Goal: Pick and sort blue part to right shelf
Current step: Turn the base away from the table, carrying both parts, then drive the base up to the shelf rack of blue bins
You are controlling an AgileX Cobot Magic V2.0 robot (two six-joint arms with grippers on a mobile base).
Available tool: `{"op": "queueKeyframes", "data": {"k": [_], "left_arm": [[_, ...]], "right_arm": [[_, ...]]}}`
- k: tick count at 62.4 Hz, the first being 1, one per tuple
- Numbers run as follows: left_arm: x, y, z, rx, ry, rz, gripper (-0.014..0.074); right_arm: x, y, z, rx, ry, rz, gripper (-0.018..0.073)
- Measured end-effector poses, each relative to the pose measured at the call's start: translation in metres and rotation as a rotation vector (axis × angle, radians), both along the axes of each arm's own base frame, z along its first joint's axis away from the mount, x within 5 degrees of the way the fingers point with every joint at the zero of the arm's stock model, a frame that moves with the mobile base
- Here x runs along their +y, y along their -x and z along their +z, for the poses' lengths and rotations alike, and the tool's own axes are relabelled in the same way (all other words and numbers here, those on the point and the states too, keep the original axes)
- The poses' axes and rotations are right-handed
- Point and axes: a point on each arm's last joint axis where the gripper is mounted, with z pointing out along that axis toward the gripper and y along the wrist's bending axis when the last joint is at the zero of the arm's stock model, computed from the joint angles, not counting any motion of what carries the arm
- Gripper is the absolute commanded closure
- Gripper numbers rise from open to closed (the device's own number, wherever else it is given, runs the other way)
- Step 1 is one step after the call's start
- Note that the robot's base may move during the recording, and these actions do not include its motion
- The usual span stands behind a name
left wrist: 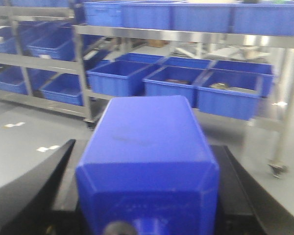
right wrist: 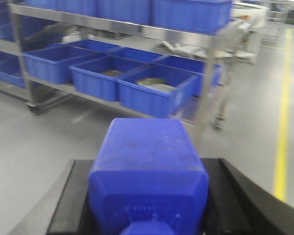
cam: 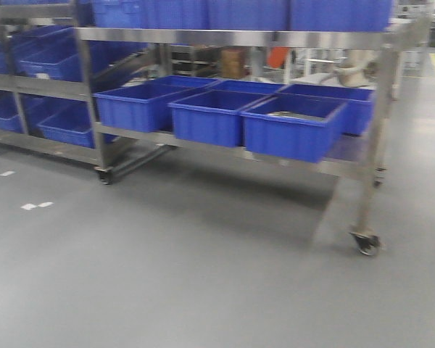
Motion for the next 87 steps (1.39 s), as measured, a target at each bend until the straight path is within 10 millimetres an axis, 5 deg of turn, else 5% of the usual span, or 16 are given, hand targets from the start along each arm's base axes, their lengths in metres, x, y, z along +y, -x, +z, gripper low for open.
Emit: {"op": "queueKeyframes", "data": {"k": [87], "left_arm": [[0.0,0.0,-0.0002,0.002,0.0,0.0,0.021]], "right_arm": [[0.0,0.0,-0.0001,0.001,0.0,0.0,0.0174]]}}
